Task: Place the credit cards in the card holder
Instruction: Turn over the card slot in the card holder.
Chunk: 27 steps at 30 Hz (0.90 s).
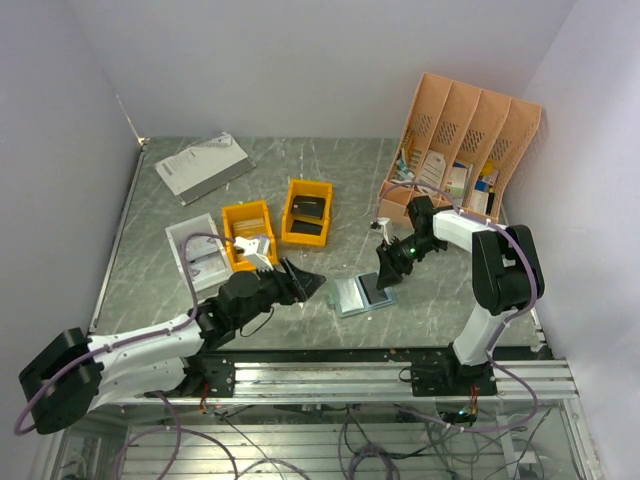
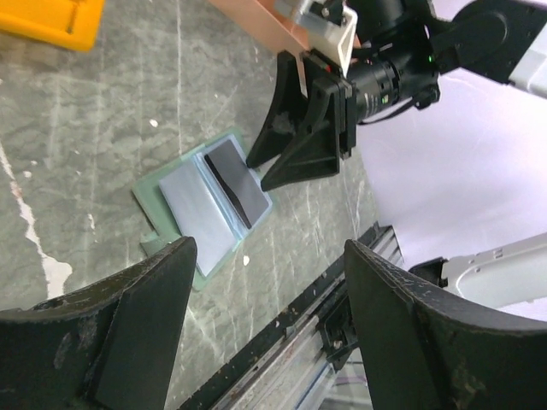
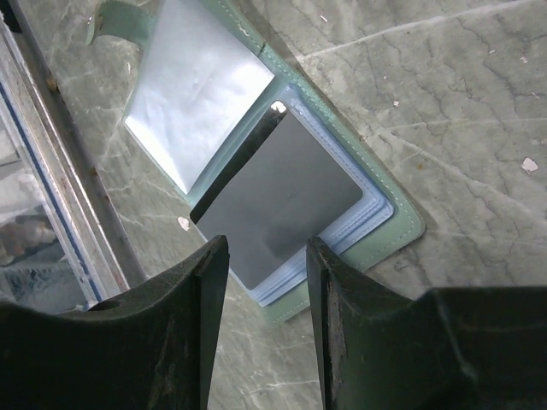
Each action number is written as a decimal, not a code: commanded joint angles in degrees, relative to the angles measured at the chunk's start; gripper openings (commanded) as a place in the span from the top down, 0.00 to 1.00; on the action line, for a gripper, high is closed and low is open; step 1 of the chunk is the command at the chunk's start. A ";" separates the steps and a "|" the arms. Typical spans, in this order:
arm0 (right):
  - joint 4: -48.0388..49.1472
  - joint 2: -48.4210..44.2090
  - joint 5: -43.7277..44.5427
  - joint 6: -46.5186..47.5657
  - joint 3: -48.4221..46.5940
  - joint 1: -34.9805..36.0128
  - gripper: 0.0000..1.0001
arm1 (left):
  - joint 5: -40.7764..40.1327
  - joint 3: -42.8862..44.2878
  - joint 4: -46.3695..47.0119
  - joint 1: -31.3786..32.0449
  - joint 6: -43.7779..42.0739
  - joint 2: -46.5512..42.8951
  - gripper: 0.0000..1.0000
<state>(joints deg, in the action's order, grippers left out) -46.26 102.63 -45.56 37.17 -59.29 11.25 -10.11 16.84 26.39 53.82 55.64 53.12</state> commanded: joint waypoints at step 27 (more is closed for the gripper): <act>0.49 0.45 1.29 -0.85 -1.09 0.42 0.57 | 20.22 17.93 15.85 1.26 1.33 45.76 0.78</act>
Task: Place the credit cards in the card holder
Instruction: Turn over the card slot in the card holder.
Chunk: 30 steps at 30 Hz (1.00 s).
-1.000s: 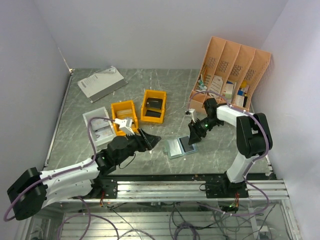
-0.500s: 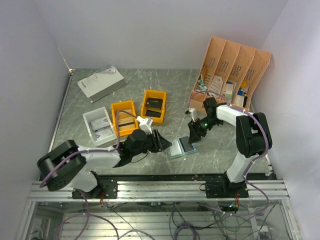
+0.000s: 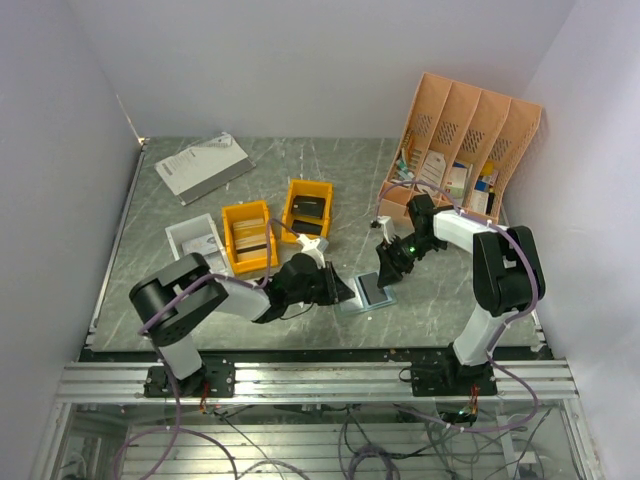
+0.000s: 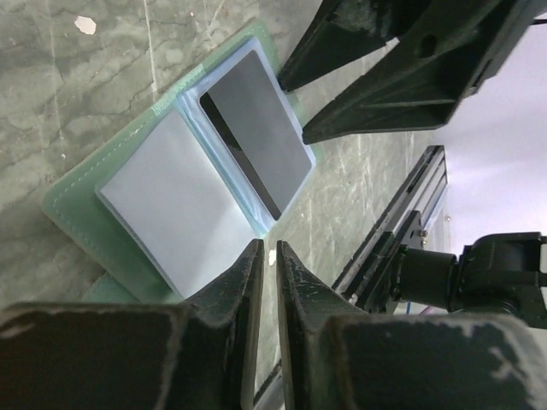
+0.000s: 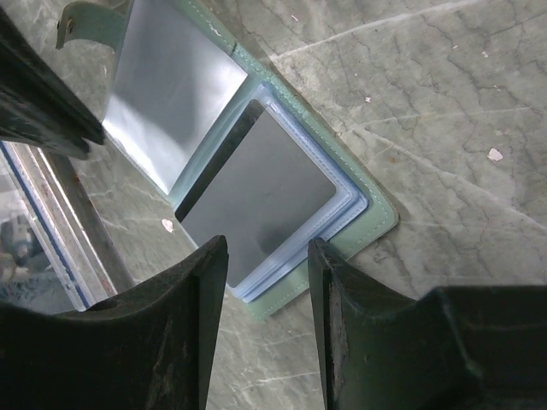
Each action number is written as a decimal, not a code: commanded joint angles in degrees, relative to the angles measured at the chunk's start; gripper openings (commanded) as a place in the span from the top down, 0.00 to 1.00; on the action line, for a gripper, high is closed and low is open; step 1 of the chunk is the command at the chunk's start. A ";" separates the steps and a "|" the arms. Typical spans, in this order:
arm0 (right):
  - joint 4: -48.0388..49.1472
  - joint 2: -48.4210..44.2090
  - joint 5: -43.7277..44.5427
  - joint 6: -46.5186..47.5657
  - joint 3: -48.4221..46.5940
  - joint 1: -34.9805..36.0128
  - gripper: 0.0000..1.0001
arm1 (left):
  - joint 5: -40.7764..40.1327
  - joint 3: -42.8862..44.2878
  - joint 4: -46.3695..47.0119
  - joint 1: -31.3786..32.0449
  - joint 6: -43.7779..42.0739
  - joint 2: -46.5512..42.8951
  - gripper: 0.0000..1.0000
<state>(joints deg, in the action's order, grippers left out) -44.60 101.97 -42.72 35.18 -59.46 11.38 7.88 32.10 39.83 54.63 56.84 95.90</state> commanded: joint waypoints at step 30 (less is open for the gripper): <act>-1.22 0.82 -2.80 1.03 -1.18 0.31 0.61 | -0.90 10.18 -9.96 1.67 -2.34 6.24 0.90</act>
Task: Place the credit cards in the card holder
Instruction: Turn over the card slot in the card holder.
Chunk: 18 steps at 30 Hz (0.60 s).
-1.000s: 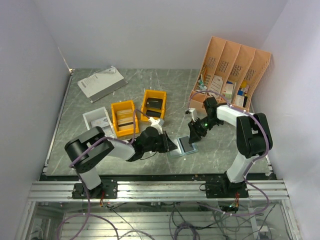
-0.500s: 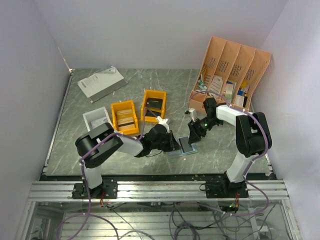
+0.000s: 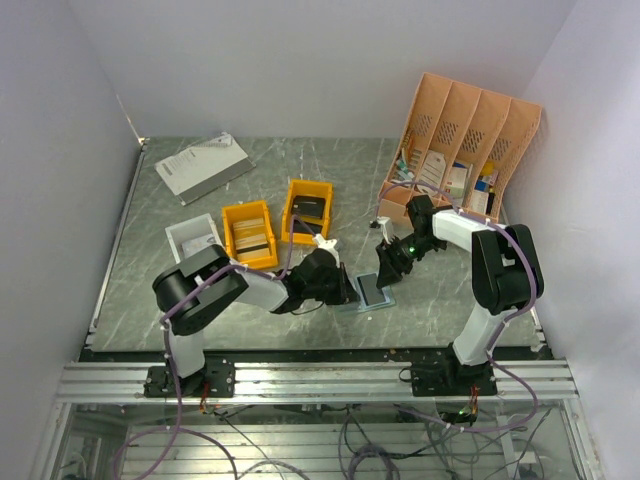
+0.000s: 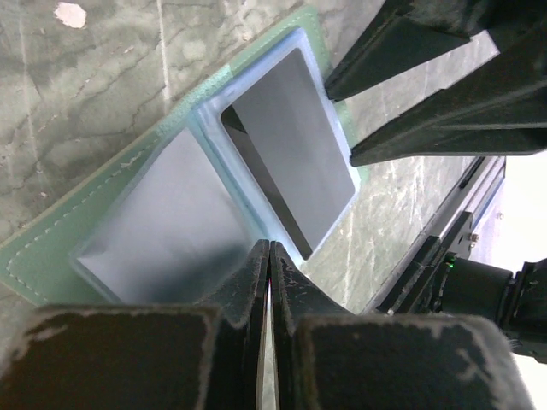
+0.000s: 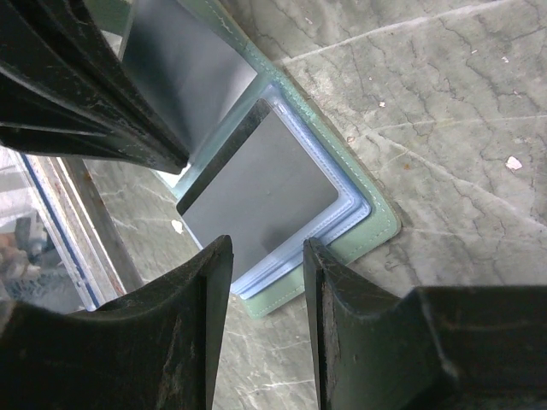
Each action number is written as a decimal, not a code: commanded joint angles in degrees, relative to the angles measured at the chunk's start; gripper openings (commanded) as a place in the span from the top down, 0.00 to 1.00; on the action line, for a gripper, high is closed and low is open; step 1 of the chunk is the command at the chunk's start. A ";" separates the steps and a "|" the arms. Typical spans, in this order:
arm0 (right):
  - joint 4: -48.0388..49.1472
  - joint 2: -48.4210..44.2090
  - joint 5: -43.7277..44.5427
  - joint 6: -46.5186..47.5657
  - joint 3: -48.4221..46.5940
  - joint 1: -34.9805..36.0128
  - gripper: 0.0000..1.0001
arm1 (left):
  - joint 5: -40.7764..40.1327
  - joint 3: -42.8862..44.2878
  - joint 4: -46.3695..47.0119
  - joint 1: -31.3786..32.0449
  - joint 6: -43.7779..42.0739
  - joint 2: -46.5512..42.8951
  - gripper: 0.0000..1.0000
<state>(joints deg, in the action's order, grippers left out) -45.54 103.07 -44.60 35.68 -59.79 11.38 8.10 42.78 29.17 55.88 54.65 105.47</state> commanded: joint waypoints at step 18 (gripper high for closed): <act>-0.44 -0.72 -1.13 0.73 -0.85 0.31 0.61 | 0.29 2.24 3.24 0.46 1.07 3.76 0.93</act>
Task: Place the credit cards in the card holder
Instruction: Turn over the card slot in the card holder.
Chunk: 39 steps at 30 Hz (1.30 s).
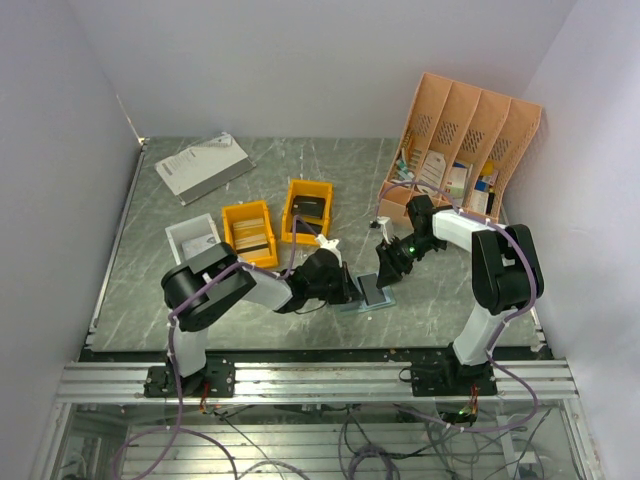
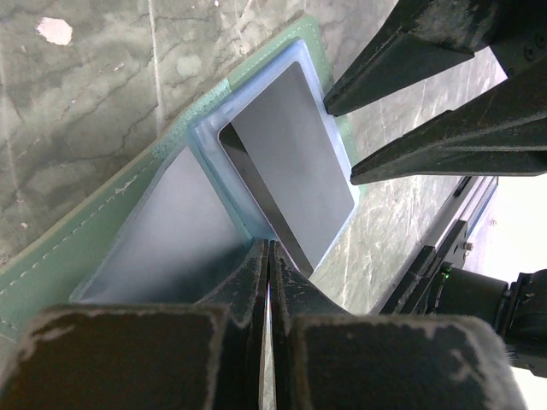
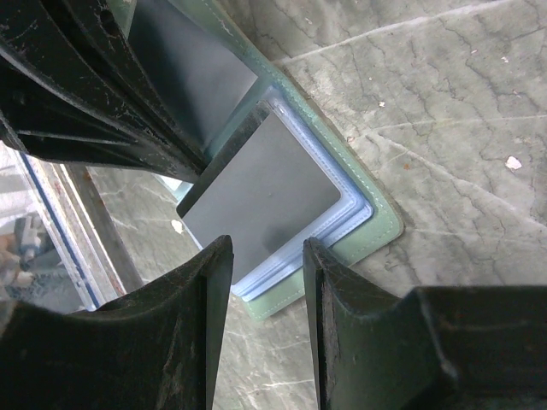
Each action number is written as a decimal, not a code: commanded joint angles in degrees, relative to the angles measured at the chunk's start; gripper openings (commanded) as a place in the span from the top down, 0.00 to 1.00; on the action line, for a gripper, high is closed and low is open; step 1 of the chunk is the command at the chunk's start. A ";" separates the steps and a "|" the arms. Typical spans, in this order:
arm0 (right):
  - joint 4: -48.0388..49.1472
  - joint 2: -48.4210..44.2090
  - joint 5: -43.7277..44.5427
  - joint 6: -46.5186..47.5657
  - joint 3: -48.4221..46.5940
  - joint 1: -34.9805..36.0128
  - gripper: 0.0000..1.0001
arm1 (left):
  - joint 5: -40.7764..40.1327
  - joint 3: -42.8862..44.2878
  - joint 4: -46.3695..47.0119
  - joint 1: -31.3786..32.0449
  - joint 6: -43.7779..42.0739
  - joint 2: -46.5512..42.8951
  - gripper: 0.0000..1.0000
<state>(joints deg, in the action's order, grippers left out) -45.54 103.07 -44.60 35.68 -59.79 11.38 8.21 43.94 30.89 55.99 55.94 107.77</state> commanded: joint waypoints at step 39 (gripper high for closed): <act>-1.76 -0.47 -3.61 1.40 -1.66 -0.10 0.61 | 0.39 -2.90 7.07 0.27 1.09 3.59 0.93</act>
<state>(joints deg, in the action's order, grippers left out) -46.74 103.00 -47.18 36.53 -60.36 11.33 8.82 43.16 37.78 56.05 57.39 109.97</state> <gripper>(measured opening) 0.385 0.076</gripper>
